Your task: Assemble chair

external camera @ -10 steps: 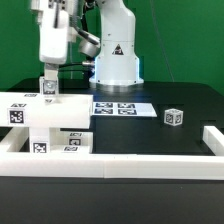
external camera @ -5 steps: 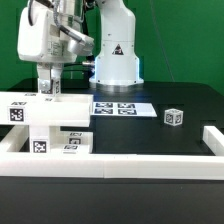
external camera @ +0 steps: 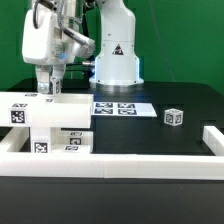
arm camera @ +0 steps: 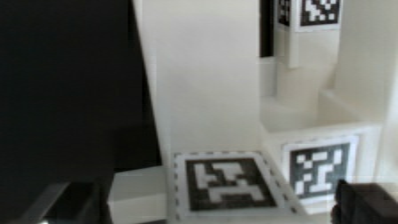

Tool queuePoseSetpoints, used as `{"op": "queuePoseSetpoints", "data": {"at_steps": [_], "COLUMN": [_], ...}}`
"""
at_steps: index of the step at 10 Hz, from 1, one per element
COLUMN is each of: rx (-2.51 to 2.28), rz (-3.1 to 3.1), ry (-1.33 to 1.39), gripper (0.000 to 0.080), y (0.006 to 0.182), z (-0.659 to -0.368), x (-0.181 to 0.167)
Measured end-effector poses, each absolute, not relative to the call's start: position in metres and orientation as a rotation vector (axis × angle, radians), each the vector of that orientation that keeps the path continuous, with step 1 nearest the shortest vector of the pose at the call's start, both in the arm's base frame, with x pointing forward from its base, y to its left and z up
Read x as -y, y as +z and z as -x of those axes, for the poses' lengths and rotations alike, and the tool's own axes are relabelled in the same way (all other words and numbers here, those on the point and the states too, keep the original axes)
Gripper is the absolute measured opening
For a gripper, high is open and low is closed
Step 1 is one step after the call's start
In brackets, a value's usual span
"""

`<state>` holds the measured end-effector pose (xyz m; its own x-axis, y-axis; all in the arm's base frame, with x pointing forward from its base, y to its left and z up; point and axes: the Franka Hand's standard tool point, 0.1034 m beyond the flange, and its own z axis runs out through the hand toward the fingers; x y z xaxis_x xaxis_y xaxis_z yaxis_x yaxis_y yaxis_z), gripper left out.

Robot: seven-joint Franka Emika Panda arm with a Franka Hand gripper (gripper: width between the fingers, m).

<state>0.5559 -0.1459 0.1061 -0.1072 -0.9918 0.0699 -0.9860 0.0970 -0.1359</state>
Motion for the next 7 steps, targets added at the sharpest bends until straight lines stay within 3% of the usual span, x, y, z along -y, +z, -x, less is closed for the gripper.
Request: {"op": "queuePoseSetpoints", "data": {"at_steps": [7], "rx": [-2.253], "rz": [2.029], "ry": [-0.179], "gripper": [0.0649], "y": [0.118], "z": [-0.537], "x": [0.088]}}
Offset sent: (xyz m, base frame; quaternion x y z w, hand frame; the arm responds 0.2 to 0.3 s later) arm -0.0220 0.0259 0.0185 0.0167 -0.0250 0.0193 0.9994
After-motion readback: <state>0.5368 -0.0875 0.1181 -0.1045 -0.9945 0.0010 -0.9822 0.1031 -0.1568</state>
